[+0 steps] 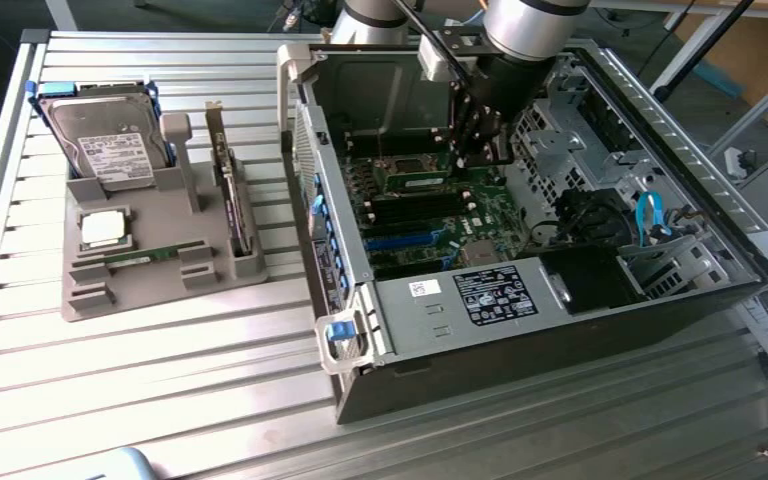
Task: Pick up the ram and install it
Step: 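Insert the ram into the slot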
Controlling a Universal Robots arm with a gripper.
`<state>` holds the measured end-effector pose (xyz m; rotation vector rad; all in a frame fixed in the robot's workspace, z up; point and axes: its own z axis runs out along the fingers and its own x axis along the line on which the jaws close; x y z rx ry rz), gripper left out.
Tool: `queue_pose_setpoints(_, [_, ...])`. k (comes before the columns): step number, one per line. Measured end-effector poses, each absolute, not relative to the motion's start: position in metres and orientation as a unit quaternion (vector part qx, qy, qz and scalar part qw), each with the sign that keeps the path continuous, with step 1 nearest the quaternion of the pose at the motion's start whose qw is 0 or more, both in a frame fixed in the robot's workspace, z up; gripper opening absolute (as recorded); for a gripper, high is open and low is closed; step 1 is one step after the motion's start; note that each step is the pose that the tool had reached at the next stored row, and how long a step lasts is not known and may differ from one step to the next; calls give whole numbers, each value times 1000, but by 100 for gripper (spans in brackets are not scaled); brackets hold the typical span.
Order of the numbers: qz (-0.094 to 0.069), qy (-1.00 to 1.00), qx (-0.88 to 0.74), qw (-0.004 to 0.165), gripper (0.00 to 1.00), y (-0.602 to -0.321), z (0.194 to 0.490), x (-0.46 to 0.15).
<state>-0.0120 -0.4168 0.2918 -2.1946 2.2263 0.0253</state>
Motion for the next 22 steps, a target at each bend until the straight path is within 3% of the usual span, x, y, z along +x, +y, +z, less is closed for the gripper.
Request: queue_pose_setpoints(22, [9,712,-702,8,12,-414,283,-12])
